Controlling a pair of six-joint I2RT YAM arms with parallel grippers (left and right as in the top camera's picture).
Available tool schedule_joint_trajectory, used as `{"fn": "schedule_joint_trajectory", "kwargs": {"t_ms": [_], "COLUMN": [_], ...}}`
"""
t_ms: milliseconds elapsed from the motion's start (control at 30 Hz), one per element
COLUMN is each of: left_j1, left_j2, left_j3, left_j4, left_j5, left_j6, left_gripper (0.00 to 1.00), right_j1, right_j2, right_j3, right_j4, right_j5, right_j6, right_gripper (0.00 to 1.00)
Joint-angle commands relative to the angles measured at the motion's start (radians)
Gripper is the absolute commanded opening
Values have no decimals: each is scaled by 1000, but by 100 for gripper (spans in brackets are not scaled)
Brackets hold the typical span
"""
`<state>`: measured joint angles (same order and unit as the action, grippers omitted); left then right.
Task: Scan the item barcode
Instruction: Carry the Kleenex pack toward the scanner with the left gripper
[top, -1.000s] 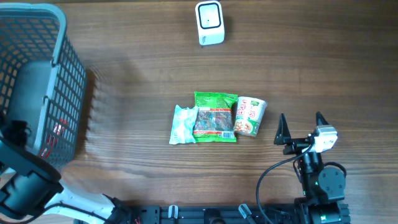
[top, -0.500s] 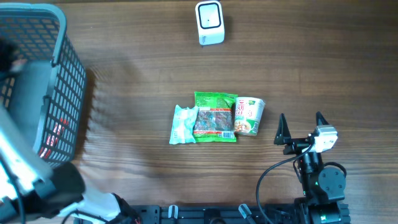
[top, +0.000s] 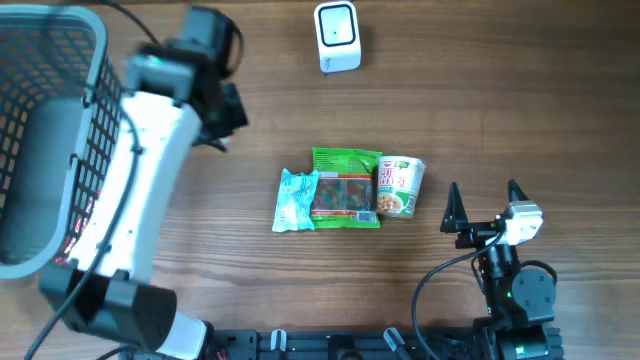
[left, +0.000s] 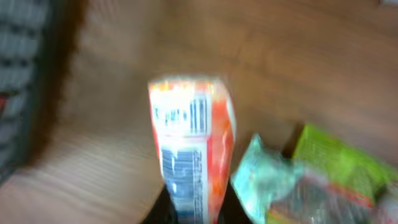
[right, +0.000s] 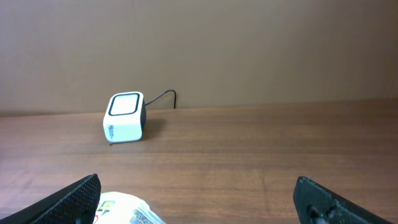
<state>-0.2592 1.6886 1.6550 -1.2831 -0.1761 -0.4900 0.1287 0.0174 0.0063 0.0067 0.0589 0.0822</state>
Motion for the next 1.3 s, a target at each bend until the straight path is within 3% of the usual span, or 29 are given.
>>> {"fn": "schedule_joint_trajectory", "kwargs": {"t_ms": [0, 100, 200, 533, 1033, 1133, 1200, 1267], "left_j1": [-43, -68, -83, -104, -144, -144, -144, -144], "left_j2": [3, 23, 64, 158, 212, 212, 212, 212], "left_j3": [-267, -409, -438, -438, -447, -447, -447, -447], "left_j4": [250, 460, 532, 615, 631, 656, 656, 656], "left_j5": [20, 29, 29, 48, 35, 24, 25, 25], "left_j6": [12, 10, 17, 173, 173, 173, 173, 173], "left_gripper": [4, 4, 4, 4, 5, 11, 27, 36], "right_j1": [-4, -4, -4, -4, -4, -4, -4, -4], "right_j2": [-3, -3, -3, -3, -3, -3, -3, -3], "right_j3": [-1, -1, -1, -1, -1, -1, -1, -1], "right_j4": [4, 4, 4, 4, 4, 4, 4, 4], "right_j5": [-11, -11, -11, -11, -11, -11, -11, -11], "right_j6": [-3, -4, -3, -4, -4, -3, -3, -3], "right_gripper": [100, 100, 100, 100, 100, 100, 100, 100]}}
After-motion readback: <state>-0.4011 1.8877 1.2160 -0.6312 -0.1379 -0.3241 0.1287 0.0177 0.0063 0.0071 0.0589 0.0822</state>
